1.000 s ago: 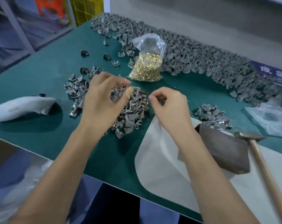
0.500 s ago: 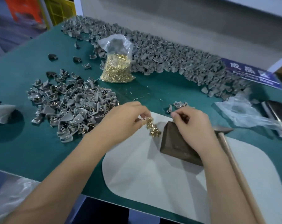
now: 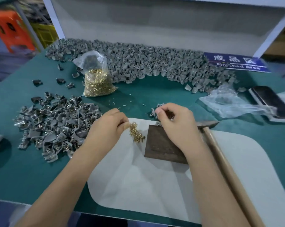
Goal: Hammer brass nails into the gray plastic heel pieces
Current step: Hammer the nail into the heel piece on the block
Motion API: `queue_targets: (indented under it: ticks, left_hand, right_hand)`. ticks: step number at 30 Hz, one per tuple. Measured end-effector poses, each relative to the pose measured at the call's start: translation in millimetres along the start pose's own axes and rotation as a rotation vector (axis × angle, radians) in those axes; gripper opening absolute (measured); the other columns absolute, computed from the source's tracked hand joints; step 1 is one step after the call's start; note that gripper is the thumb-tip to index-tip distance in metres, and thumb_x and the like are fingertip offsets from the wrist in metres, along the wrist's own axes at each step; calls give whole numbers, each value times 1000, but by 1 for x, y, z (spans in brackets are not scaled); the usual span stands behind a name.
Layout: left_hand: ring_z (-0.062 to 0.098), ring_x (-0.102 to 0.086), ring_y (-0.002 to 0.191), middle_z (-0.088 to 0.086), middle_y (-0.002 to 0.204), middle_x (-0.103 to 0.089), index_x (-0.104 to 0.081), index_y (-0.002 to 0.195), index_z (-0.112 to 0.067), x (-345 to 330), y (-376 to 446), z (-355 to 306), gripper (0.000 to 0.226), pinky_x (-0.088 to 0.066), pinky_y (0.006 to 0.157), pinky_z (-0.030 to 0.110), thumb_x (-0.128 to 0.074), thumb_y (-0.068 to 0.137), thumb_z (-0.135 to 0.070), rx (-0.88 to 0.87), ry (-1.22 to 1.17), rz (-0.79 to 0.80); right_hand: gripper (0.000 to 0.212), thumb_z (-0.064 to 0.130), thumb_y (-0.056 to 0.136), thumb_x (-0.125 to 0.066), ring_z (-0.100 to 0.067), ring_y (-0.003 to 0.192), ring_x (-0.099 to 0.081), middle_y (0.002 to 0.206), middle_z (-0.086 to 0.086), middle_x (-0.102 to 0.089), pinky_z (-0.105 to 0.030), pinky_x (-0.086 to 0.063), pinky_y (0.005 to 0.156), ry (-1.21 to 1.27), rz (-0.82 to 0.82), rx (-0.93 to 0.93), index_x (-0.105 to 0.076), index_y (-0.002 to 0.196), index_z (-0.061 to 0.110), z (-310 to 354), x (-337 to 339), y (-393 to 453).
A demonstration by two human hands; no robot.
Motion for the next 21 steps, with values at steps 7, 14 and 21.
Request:
queue_targets:
  ticks: [7, 14, 21]
  left_hand:
    - [5, -61, 78, -18, 88, -70, -70, 88, -37, -4, 30, -50, 11, -46, 69, 18, -66, 98, -34, -111, -510, 6]
    - [19, -66, 77, -2, 86, -76, -74, 86, -35, -12, 63, -65, 15, -53, 74, 35, -66, 98, -37, -118, -611, 80]
    - [3, -58, 99, -19, 114, -65, -68, 120, -34, -28, 62, -36, 23, -49, 87, 30, -60, 102, -23, -188, -247, -13]
  right_hand:
    - [14, 8, 94, -70, -3, 86, -68, 89, 13, -75, -13, -49, 78, 207, -70, 85, -78, 100, 18, 2, 3, 1]
    - [12, 7, 91, -75, -4, 83, -69, 86, 9, -76, -18, -53, 79, 339, -130, 72, -78, 99, 17, -9, 18, 7]
    - [12, 16, 97, -66, -7, 77, -65, 88, 0, -77, -32, -51, 73, 393, -188, -59, -70, 91, 25, -15, 13, 8]
Point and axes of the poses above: each hand's wrist, its own y-axis towards the middle knuckle, its own x-axis out of the back of the hand, z = x × y, the point moved 1 cm from there along y, towards the middle knuckle
